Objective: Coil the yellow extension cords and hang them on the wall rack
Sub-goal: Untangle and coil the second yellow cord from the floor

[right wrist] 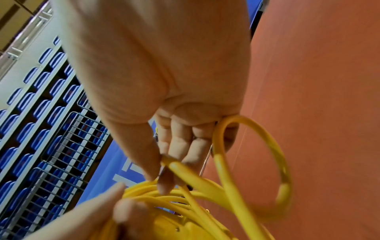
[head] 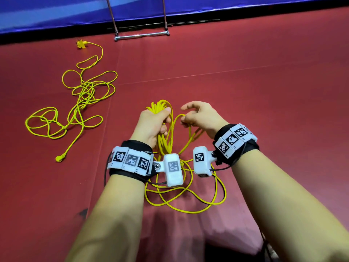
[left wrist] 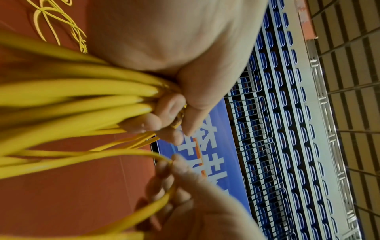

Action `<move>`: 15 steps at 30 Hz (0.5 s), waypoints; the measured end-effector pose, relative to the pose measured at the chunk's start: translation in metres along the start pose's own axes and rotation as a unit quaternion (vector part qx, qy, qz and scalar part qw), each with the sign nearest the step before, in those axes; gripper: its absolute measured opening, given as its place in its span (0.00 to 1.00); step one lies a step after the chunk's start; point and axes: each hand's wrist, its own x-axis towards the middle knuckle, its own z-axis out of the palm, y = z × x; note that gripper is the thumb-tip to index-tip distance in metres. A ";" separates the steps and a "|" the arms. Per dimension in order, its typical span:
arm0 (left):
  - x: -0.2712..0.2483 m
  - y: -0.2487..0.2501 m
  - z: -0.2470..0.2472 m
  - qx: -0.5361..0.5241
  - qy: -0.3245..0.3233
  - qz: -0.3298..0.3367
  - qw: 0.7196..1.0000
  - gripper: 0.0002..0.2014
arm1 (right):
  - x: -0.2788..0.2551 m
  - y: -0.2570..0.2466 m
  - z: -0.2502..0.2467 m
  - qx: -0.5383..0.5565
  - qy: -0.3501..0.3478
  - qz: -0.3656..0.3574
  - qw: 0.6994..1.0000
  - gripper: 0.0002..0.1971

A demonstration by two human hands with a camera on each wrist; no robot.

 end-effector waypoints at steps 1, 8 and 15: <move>0.000 -0.004 0.002 0.000 0.005 -0.006 1.000 0.13 | -0.001 -0.003 0.000 0.004 -0.024 -0.014 1.000 0.17; 0.003 -0.018 0.005 -0.008 0.029 -0.033 0.999 0.17 | -0.007 -0.007 0.014 -0.074 -0.135 -0.068 0.986 0.26; 0.005 -0.016 0.002 -0.107 0.104 -0.032 0.988 0.10 | -0.002 0.008 0.021 -0.227 -0.147 -0.098 0.958 0.41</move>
